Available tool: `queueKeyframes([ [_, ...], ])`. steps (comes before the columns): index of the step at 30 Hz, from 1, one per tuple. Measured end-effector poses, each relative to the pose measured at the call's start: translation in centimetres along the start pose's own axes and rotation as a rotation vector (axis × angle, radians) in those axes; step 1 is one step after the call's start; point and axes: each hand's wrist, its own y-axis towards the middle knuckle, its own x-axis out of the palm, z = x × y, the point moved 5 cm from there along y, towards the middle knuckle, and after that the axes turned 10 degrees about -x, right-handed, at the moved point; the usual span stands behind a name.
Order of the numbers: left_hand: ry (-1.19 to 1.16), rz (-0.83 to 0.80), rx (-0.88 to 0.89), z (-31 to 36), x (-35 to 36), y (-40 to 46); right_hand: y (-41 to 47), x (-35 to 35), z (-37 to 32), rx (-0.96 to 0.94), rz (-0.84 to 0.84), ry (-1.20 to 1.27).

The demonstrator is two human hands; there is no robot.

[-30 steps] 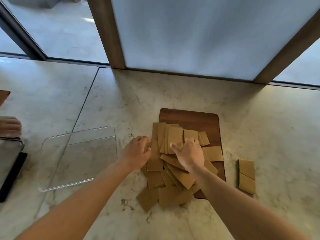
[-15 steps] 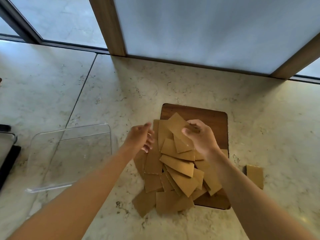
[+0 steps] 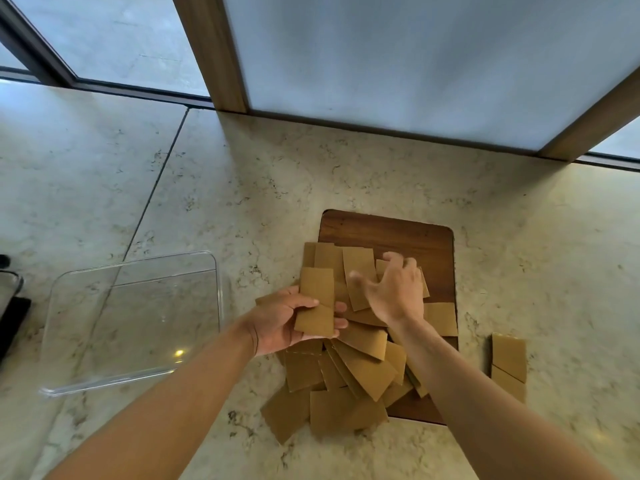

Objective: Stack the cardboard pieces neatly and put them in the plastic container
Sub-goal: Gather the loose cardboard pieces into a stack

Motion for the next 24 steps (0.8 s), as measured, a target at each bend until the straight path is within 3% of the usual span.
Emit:
queueKeyframes([
  [2, 0.0, 0.104, 0.051, 0.6, -0.7, -0.1, -0.2, 1.0, 0.3, -0.02, -0.076, -0.045],
  [8, -0.079, 0.19, 0.176, 1.9, -1.2, 0.1, 0.6, -0.4, 1.8, 0.083, 0.022, 0.331],
  [10, -0.076, 0.194, 0.208, 2.0, -1.1, 0.3, 0.1, -0.4, 1.1, 0.042, -0.058, 0.223],
  [13, -0.136, 0.155, 0.21, 1.8, -0.7, 0.3, -1.1, 0.3, 0.0, -0.096, -0.099, -0.214],
  [14, -0.152, 0.145, 0.206, 1.7, -0.7, 0.3, -1.4, 0.7, -0.2, -0.138, -0.094, -0.258],
  [15, -0.159, 0.145, 0.203, 1.7, -0.6, 0.2, -1.5, 0.9, -0.3, -0.155, -0.1, -0.215],
  [19, -0.108, 0.287, 0.129, 1.8, -1.2, -0.1, -0.7, -0.5, 0.1, -0.062, -0.06, 0.4],
  [21, -0.139, 0.3, 0.002, 1.4, -1.5, -0.1, -0.2, -2.2, -0.3, -0.159, -0.067, 0.601],
  [24, -0.01, 0.201, -0.161, 1.2, -1.2, -0.4, -0.4, -2.5, -2.9, -0.444, -0.477, 0.551],
])
